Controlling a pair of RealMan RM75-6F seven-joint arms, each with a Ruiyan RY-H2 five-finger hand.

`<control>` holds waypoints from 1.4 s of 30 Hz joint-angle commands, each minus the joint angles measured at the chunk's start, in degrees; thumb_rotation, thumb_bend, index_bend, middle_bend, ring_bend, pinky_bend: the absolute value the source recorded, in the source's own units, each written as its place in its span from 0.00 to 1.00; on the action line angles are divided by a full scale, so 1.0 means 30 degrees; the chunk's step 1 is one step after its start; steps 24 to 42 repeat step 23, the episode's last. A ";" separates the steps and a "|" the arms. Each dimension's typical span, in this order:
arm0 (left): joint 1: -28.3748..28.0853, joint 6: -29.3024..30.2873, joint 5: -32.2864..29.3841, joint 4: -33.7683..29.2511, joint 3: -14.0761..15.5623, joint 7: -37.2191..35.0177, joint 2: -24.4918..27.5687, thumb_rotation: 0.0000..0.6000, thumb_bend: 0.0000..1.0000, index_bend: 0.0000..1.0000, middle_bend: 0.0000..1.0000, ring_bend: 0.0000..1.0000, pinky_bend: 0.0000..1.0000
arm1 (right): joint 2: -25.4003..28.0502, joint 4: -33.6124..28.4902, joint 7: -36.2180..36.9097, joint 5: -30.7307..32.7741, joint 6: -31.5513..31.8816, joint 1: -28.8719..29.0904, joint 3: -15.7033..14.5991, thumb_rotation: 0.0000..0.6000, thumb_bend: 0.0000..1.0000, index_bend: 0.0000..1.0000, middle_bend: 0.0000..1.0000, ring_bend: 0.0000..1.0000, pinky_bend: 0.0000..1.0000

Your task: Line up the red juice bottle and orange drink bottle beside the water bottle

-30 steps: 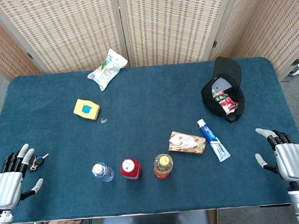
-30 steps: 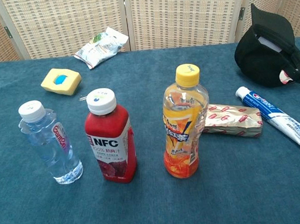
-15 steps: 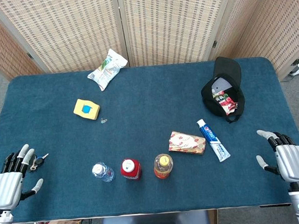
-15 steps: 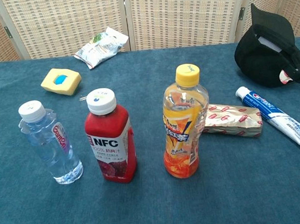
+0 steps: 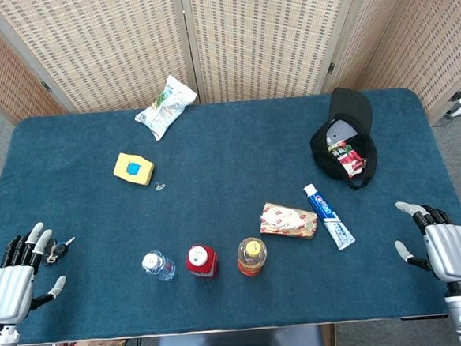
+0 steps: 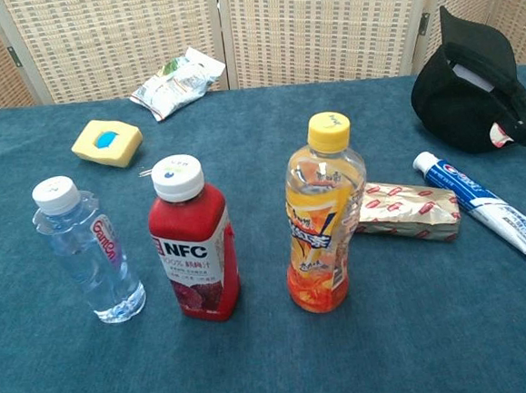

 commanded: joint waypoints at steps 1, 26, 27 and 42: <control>-0.0044 -0.0030 0.0008 0.0018 -0.0029 0.0029 0.0018 1.00 0.24 0.00 0.00 0.00 0.02 | -0.0074 0.0057 0.0003 -0.0183 0.0155 -0.0080 0.0064 1.00 0.32 0.24 0.28 0.21 0.25; 0.0143 0.0347 0.0154 -0.0086 0.0017 -0.0074 0.0141 1.00 0.24 0.00 0.00 0.00 0.02 | -0.0363 0.0502 0.0509 -0.1133 0.0529 -0.0582 0.0216 1.00 0.32 0.24 0.28 0.21 0.25; 0.0143 0.0347 0.0154 -0.0086 0.0017 -0.0074 0.0141 1.00 0.24 0.00 0.00 0.00 0.02 | -0.0363 0.0502 0.0509 -0.1133 0.0529 -0.0582 0.0216 1.00 0.32 0.24 0.28 0.21 0.25; 0.0143 0.0347 0.0154 -0.0086 0.0017 -0.0074 0.0141 1.00 0.24 0.00 0.00 0.00 0.02 | -0.0363 0.0502 0.0509 -0.1133 0.0529 -0.0582 0.0216 1.00 0.32 0.24 0.28 0.21 0.25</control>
